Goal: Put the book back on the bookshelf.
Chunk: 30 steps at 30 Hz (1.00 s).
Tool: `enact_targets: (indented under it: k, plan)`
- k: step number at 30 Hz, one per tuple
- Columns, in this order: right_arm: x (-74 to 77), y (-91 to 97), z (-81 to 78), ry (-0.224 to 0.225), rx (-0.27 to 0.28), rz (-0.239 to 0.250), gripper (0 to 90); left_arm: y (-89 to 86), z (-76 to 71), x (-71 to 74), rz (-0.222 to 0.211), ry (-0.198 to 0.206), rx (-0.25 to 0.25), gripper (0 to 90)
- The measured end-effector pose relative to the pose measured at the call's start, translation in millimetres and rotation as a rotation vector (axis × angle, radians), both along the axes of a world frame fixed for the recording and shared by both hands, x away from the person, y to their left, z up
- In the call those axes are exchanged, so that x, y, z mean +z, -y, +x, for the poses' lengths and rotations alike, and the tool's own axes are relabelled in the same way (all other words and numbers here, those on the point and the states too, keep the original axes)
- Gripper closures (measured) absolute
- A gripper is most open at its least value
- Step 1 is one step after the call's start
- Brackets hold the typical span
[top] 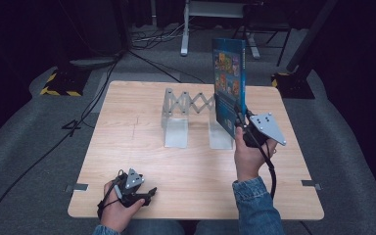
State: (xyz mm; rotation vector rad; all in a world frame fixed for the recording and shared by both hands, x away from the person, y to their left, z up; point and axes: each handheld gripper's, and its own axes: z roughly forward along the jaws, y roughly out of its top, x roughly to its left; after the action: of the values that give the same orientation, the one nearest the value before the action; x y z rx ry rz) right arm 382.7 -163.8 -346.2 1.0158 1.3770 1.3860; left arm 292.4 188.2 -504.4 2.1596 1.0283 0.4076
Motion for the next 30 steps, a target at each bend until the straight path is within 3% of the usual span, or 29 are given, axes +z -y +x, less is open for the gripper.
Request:
enact_targets:
  k: [17, 30]
  plan:
    - [-11.9, -1.8, 1.2, 0.013, -0.015, -0.008, 83.5, 0.1, 0.2, 0.0, -0.001, -0.001, 0.0, 28.2]
    - [-39.8, -7.1, -7.2, 0.008, -0.019, -0.042, 83.2, 1.2, 0.7, -0.1, -0.001, -0.003, 0.001, 27.5]
